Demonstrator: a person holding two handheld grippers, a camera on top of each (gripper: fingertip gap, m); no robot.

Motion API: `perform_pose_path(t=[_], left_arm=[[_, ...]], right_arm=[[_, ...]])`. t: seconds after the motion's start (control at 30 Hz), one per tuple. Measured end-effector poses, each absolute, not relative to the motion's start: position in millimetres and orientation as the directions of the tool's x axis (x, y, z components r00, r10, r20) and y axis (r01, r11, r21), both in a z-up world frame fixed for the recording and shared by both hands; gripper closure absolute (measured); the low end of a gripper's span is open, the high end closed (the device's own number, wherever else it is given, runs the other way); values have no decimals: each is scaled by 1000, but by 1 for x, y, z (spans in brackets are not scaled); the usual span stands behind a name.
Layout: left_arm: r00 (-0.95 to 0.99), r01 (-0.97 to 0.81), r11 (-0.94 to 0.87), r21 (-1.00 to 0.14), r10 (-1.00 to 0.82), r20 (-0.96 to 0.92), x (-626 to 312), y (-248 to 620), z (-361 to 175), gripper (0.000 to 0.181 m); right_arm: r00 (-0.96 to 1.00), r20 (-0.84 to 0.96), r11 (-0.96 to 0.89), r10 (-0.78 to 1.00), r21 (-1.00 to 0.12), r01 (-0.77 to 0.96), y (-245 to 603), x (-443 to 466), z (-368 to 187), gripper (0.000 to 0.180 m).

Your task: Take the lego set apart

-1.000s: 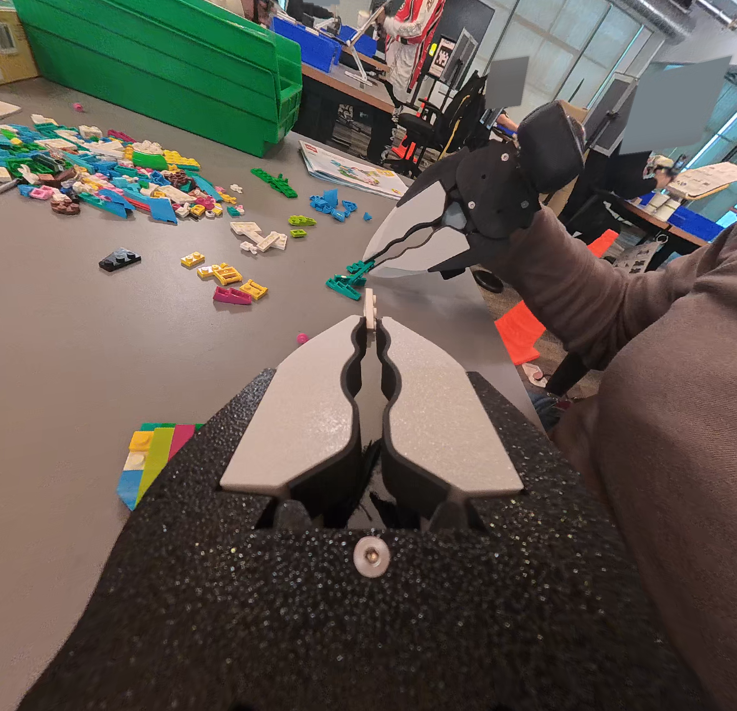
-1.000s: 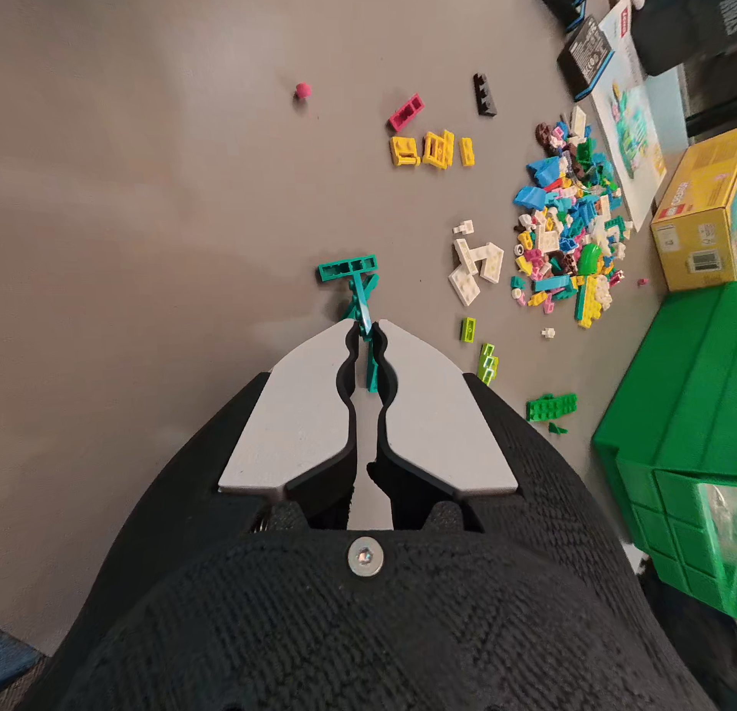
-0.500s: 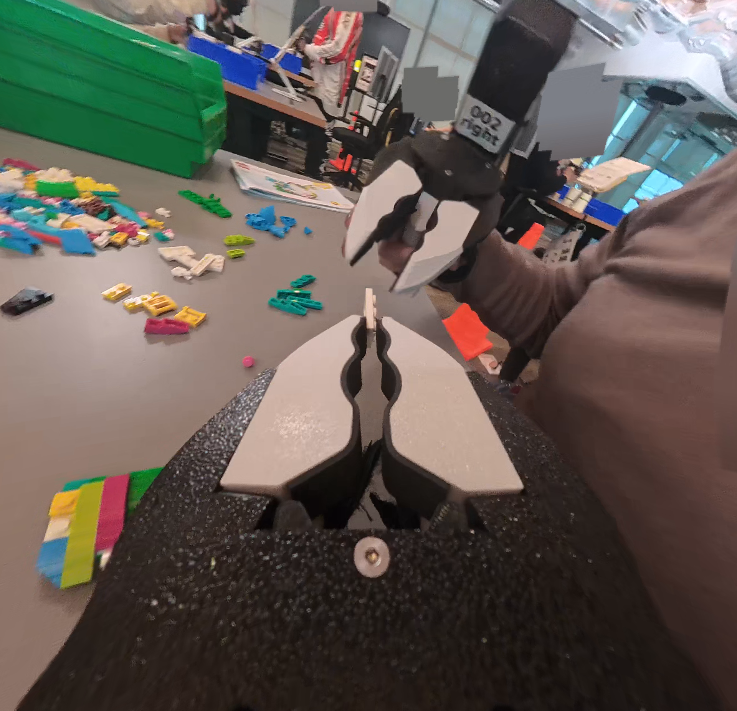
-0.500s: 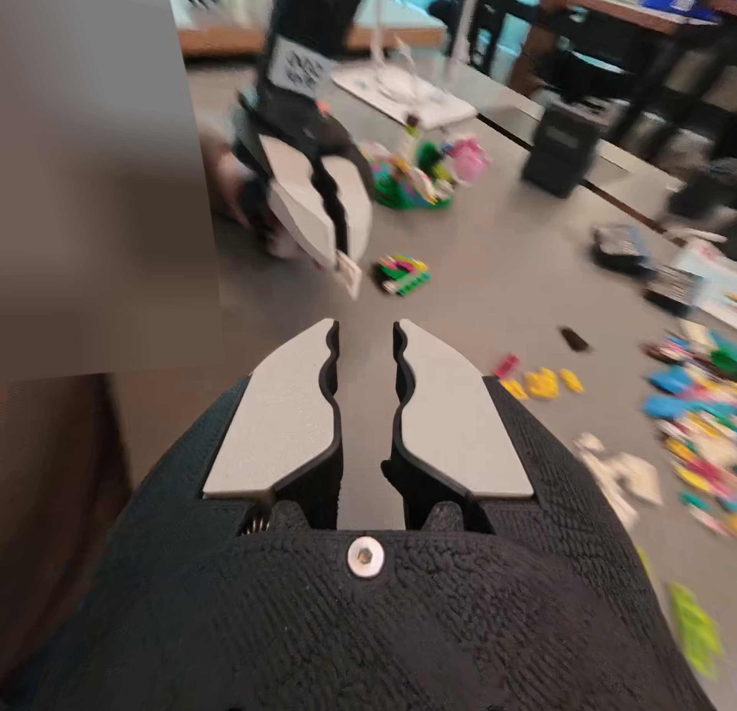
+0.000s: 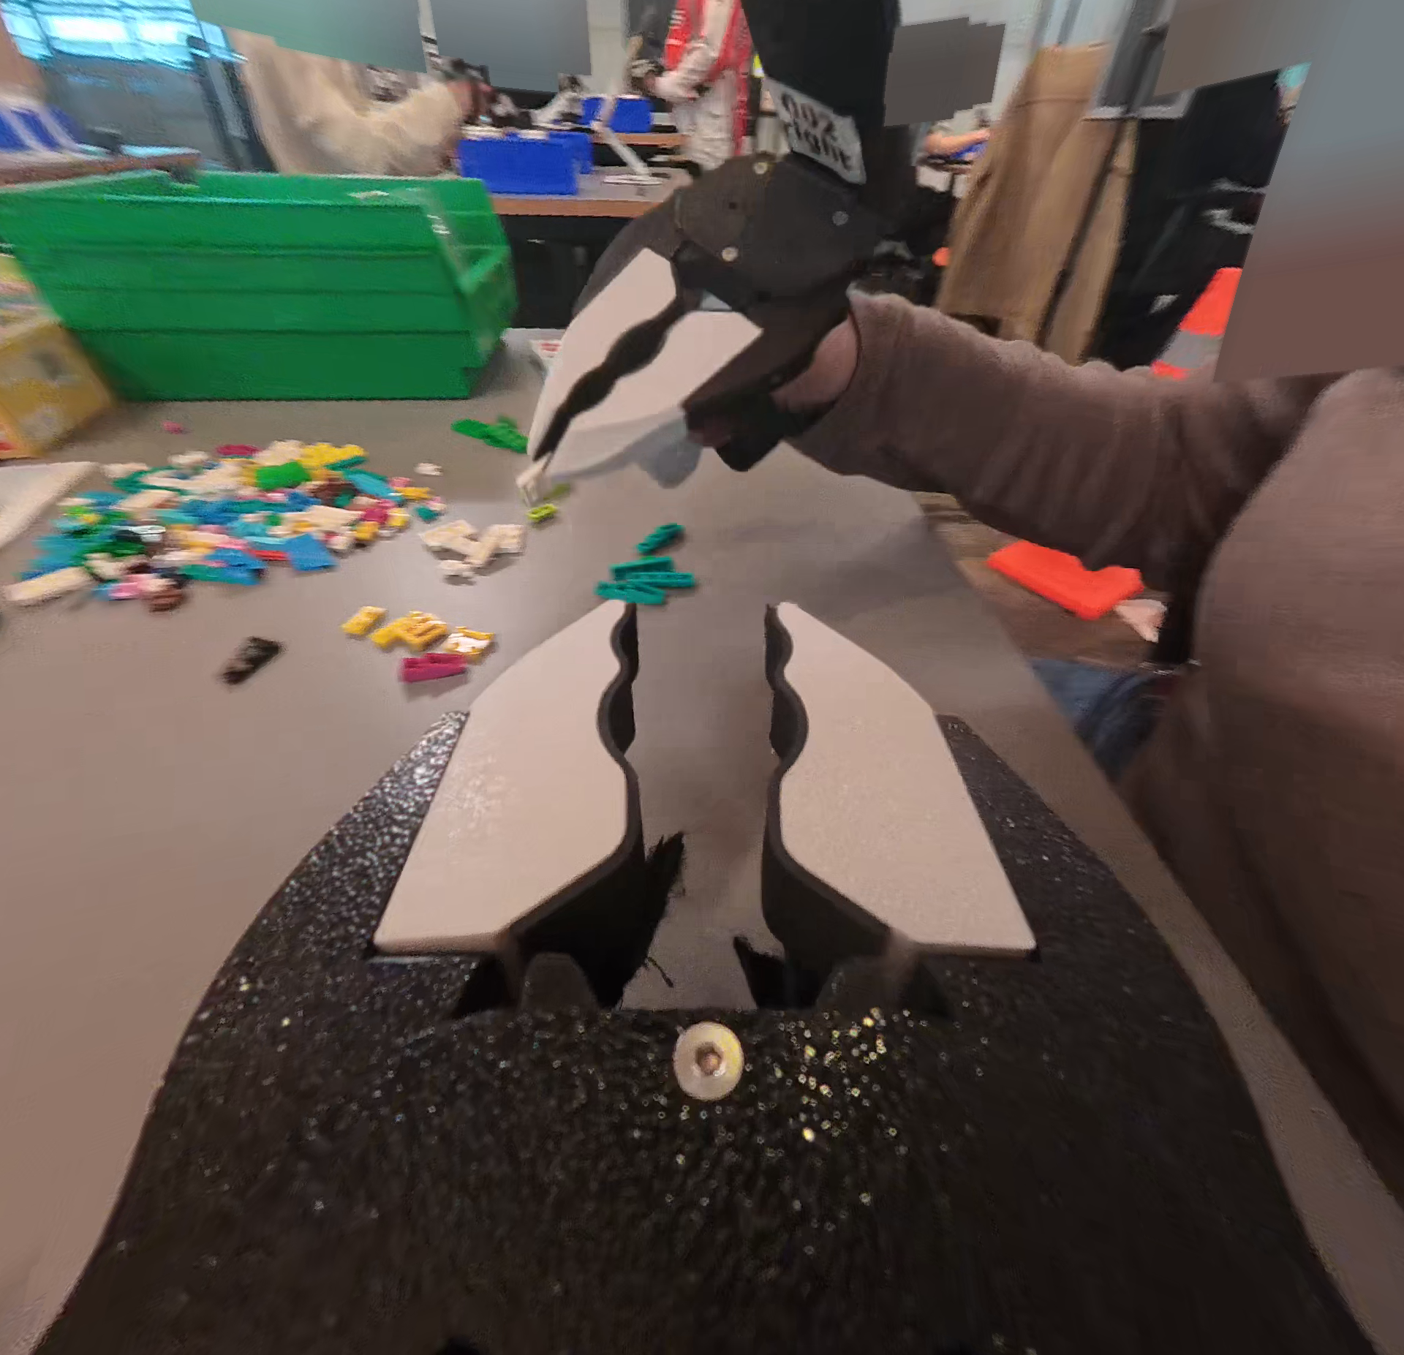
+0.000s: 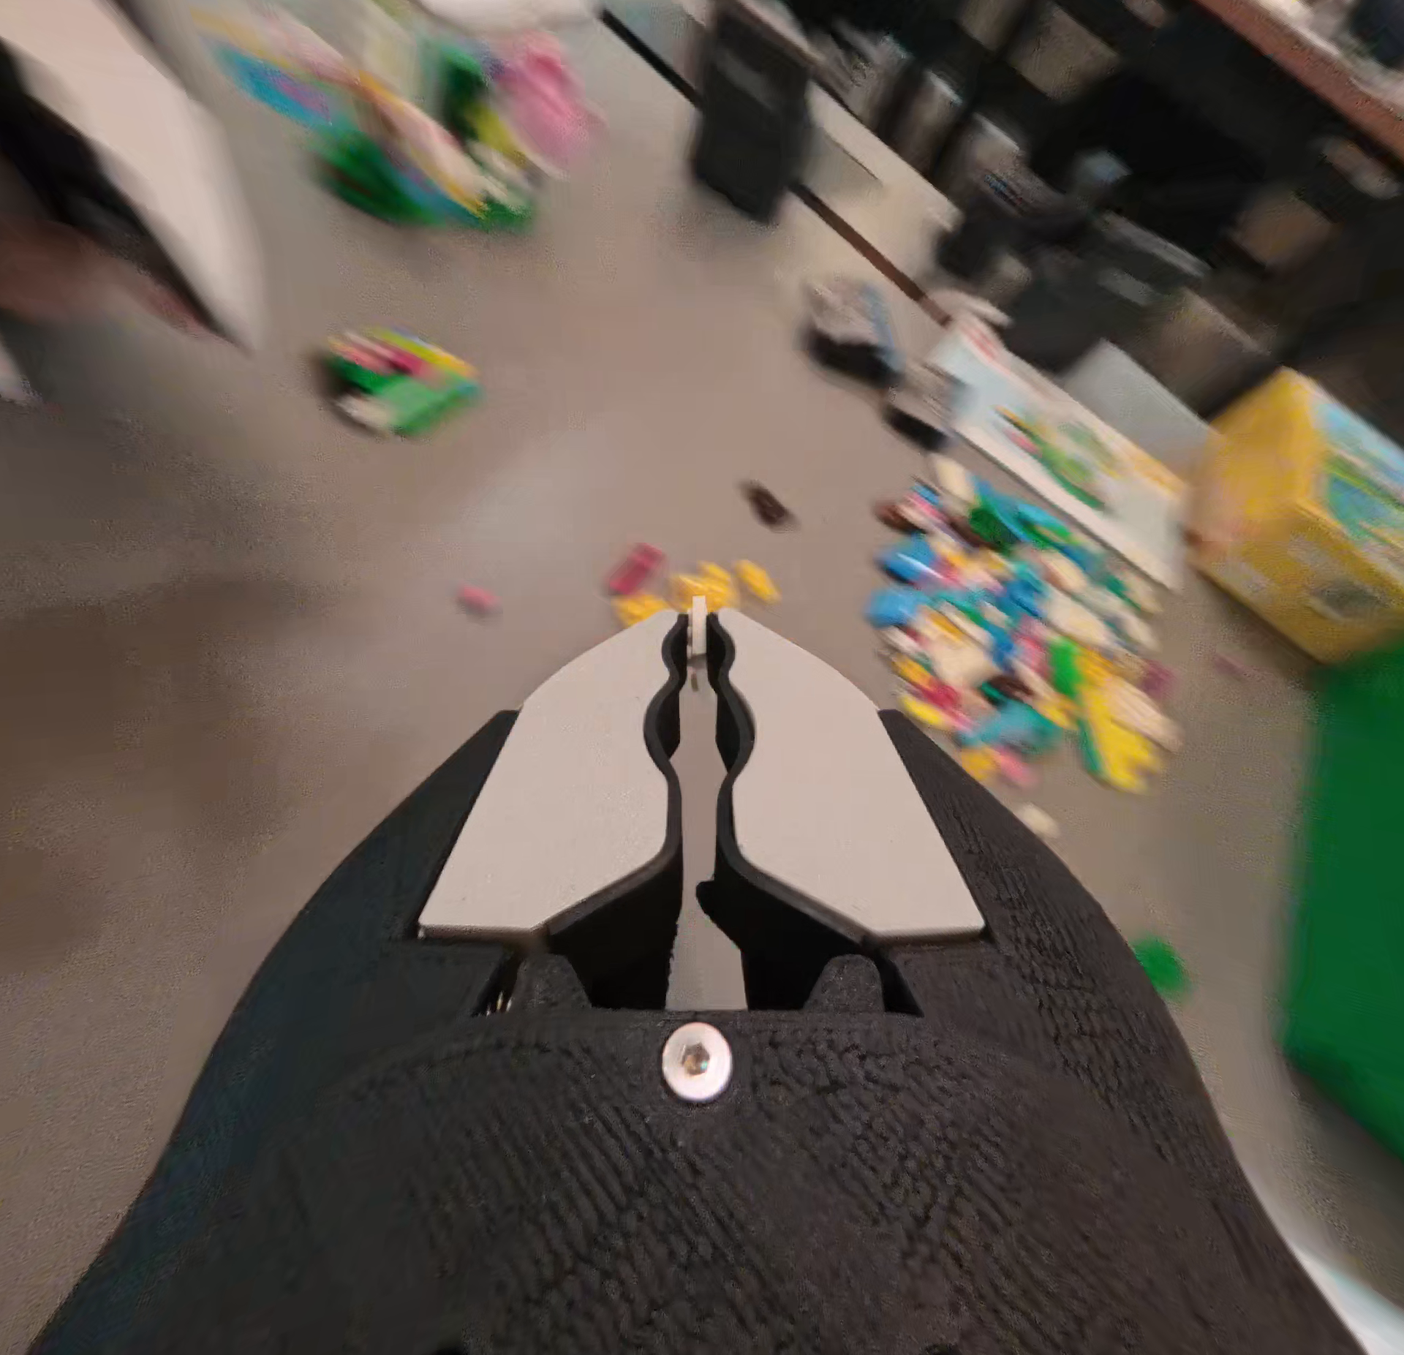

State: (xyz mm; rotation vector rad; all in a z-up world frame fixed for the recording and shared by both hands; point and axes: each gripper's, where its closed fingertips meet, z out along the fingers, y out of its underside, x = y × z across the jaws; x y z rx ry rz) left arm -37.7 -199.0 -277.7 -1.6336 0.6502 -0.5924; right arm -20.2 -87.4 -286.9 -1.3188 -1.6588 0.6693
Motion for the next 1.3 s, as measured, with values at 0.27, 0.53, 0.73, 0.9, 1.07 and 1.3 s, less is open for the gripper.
perform_pose_path(t=[0.27,0.53,0.73,0.9,1.07,1.3], left_arm=[[844,-145,-269,-952,-537,23,-81,-183,-284,75],[894,-261,-509,-820,-449,-7,-112,-185,-325,69],[925,-259,-637,-726,-379,3,-130,-186,-349,87],[926,-280,-682,-676,-377,-4,-132,-182,-366,85],[922,-282,-684,-673,-388,8,-134,-172,-365,104],[889,-371,-559,-741,-445,-109,-135,-169,-358,131]], right_arm=[[-1,398,288,917,-662,692,-10,-17,-327,176],[-57,337,297,940,-721,626,-25,-34,-313,161],[-385,144,317,912,-844,433,-140,-78,-289,148],[-528,80,374,845,-795,478,-176,-102,-317,134],[-538,-14,300,843,-817,492,-181,-108,-316,132],[-392,-166,53,905,-870,490,-161,-113,-313,145]])
